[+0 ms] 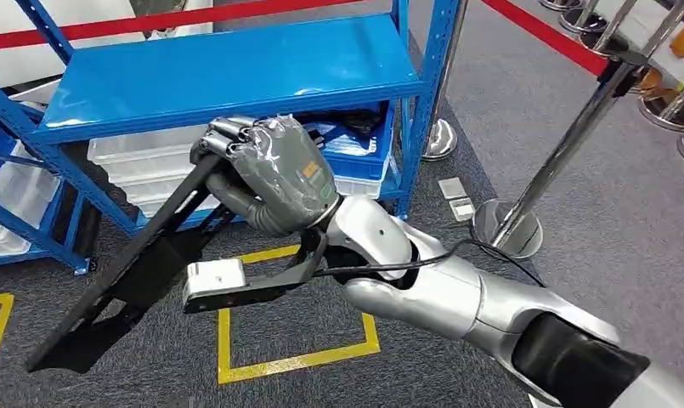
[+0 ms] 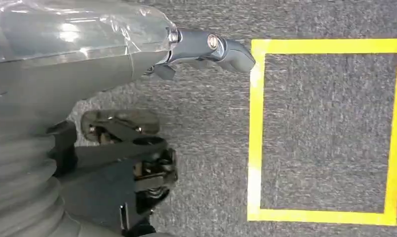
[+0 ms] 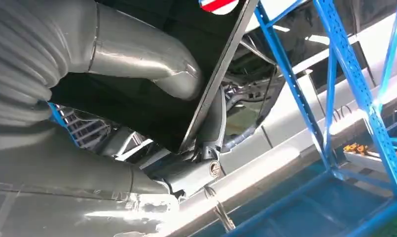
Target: Take the parts from the cabinet and place them on the table.
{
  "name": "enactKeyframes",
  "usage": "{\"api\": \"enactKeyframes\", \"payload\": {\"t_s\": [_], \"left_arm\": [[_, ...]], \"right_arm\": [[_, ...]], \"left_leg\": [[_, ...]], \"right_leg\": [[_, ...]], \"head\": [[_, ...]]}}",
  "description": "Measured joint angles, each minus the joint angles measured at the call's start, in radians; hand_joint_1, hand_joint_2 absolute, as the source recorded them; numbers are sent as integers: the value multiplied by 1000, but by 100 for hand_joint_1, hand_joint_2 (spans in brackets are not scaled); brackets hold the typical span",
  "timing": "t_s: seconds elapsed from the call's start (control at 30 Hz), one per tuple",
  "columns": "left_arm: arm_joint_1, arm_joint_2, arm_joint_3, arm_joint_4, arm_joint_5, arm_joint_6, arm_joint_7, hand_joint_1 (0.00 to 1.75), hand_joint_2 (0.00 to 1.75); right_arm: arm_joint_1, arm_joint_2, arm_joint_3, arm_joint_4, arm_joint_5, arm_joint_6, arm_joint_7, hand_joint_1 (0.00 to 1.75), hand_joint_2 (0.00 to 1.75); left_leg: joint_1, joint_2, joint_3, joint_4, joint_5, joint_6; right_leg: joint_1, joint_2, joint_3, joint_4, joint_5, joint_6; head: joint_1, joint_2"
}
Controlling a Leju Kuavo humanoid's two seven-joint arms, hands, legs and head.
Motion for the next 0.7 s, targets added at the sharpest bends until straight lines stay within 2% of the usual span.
{"api": "enactKeyframes", "payload": {"t_s": [0.03, 0.1, 0.13, 0.23, 0.27, 0.3, 0.33, 0.4, 0.43, 0.47, 0.5, 0.53, 0.57, 0.6, 0.63, 0.67, 0.7], "left_arm": [[0, 0, 0, 0, 0, 0, 0, 0, 175], [-2, 0, 0, 0, 0, 0, -1, 0, 175], [-3, 0, 0, 0, 0, 0, -1, 0, 175], [1, 0, 0, 0, 1, 0, -3, 0, 175], [1, 0, 0, 0, 0, 0, -5, 0, 175], [0, 0, 0, 0, 0, 0, -8, 0, 175], [-1, 0, 0, 0, 0, 0, -11, 0, 175], [-1, 0, 1, 0, 0, 0, -12, 0, 175], [0, 0, 1, 0, 0, 0, -13, 0, 175], [0, 0, 1, 0, 0, 0, -13, 0, 175], [0, 0, 1, 0, 0, 0, -13, 0, 175], [0, 0, 1, 0, 0, 0, -13, 0, 175], [-1, 0, 1, 0, 0, 0, -13, 0, 175], [-1, 0, 1, 0, 0, 0, -13, 0, 175], [-2, 0, 1, 0, 0, 0, -13, 0, 175], [-2, 0, 1, 0, 0, 0, -14, 0, 175], [-1, 0, 1, 0, 0, 0, -14, 0, 175]], "right_arm": [[0, 0, 0, 0, 0, 0, 0, 175, 175], [-2, 0, 0, 0, 0, 0, 0, 175, 175], [-3, 0, 0, 0, 1, 0, 0, 175, 175], [-2, 0, 0, 0, 3, -1, 0, 175, 175], [-3, 0, 0, 0, 3, -1, 0, 175, 175], [-2, 0, 0, 0, 4, -1, 0, 175, 175], [-5, 0, 0, 0, 6, -1, 1, 175, 175], [-5, 0, 0, 1, 13, -1, 2, 175, 175], [-3, 0, 0, 1, 14, -1, 3, 175, 175], [-2, 0, 0, 2, 16, -1, 3, 175, 175], [-1, 0, 0, 2, 16, -1, 3, 175, 175], [-1, 0, 0, 2, 16, -1, 3, 175, 175], [-3, 0, 0, 2, 16, -1, 3, 175, 175], [-4, 0, 0, 2, 16, -1, 3, 175, 175], [-5, 0, 0, 3, 16, -1, 3, 175, 175], [-7, 1, 0, 3, 18, -1, 3, 175, 175], [-6, 0, 0, 3, 19, -1, 4, 175, 175]], "left_leg": [[0, 0, 46, -72, 36, 4], [-1, -3, 150, -259, 105, 16], [-7, -5, 160, -288, 93, 20], [-12, -7, 150, -290, 101, 30], [-10, -7, 149, -296, 107, 39], [-1, 0, 151, -307, 117, 49], [-1, 0, 147, -309, 122, 57], [-3, 2, 138, -308, 126, 63], [-4, 3, 134, -307, 128, 65], [-4, 3, 131, -306, 130, 64], [-4, 3, 129, -305, 131, 63], [-3, 3, 129, -302, 131, 62], [-3, 2, 129, -298, 130, 61], [-2, 2, 129, -294, 127, 57], [-6, 2, 124, -291, 125, 52], [-9, 1, 115, -282, 126, 47], [-7, 2, 111, -283, 130, 40]], "right_leg": [[0, 0, -1, 1, 2, 2], [0, 1, -1, 2, 4, 6], [6, 1, -6, 3, 8, 13], [1, 0, -11, -1, 18, 28], [3, 1, -11, -3, 21, 34], [0, 2, -15, 12, 4, 38], [2, 3, -32, 49, -32, 41], [0, 5, -92, 199, -116, 45], [0, 5, -118, 266, -143, 47], [-1, 4, -133, 309, -151, 49], [-1, 4, -122, 297, -133, 49], [-2, 4, -89, 242, -99, 48], [-3, 4, -29, 131, -46, 45], [-4, 4, 14, 46, -9, 43], [-1, 4, 31, 16, -25, 42], [2, 5, 29, -4, -24, 38], [2, 6, 23, 1, -23, 34]], "head": [[0, 0], [-2, 0], [-1, 0], [-1, 0], [-2, 0], [-1, 0], [6, 0], [12, 0], [12, 0], [13, 0], [14, 0], [16, 0], [18, 0], [19, 0], [19, 0], [19, 0], [15, 0]]}}
